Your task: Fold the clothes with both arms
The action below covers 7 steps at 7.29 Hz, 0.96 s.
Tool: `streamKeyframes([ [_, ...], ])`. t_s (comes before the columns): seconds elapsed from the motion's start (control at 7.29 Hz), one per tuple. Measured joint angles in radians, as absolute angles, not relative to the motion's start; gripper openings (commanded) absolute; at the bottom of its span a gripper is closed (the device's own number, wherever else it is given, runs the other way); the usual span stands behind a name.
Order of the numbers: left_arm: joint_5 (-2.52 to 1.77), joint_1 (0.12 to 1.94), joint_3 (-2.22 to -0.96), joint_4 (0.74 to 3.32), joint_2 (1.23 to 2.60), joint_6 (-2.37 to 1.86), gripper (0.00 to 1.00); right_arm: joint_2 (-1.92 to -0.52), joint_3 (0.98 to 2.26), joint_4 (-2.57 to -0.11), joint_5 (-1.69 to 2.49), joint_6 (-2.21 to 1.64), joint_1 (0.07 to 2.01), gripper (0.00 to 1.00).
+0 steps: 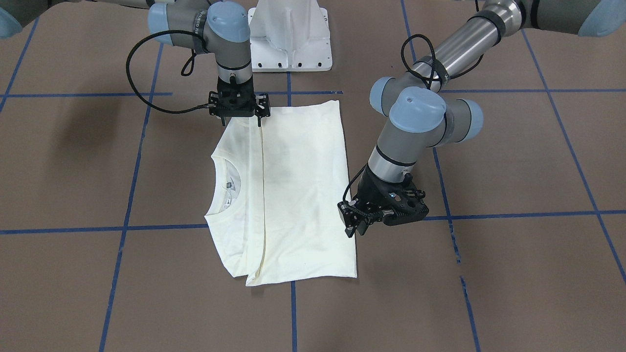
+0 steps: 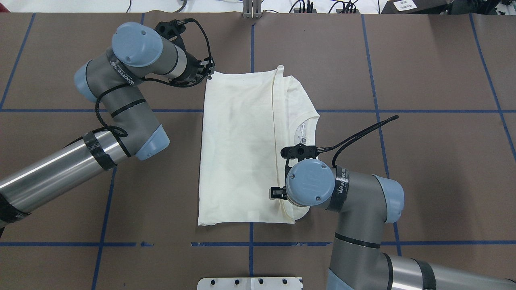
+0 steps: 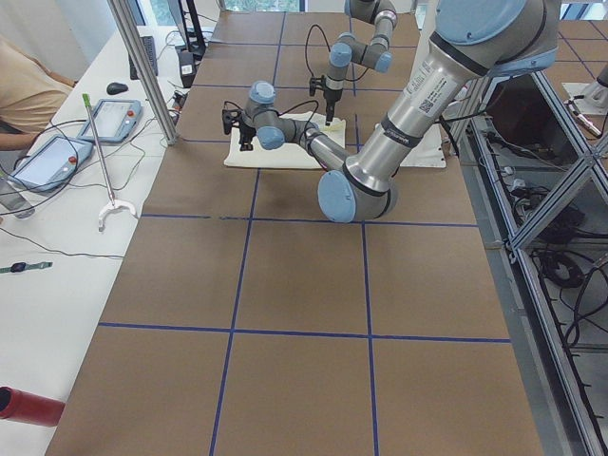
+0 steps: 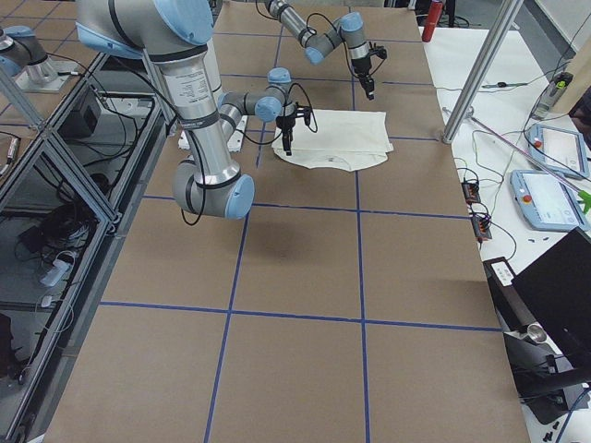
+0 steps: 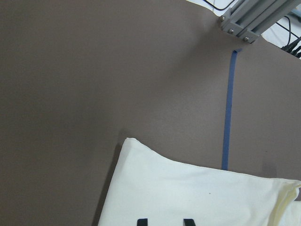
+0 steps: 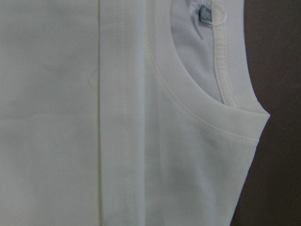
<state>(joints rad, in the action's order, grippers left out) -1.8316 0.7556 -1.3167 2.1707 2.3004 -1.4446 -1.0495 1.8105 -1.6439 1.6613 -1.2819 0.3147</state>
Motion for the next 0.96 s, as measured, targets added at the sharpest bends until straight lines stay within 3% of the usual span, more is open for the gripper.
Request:
streamKeyframes([
  [0.55,-1.832,0.755,-1.318,2.171,2.294,-1.445,0.37,-1.039,1.774,-1.67,1.666,-1.167,0.296,1.0],
  [0.96,-1.832,0.755,-1.318,2.171,2.295,-1.445,0.37,-1.154,1.851,-1.681,1.682,-1.017,0.355,1.0],
])
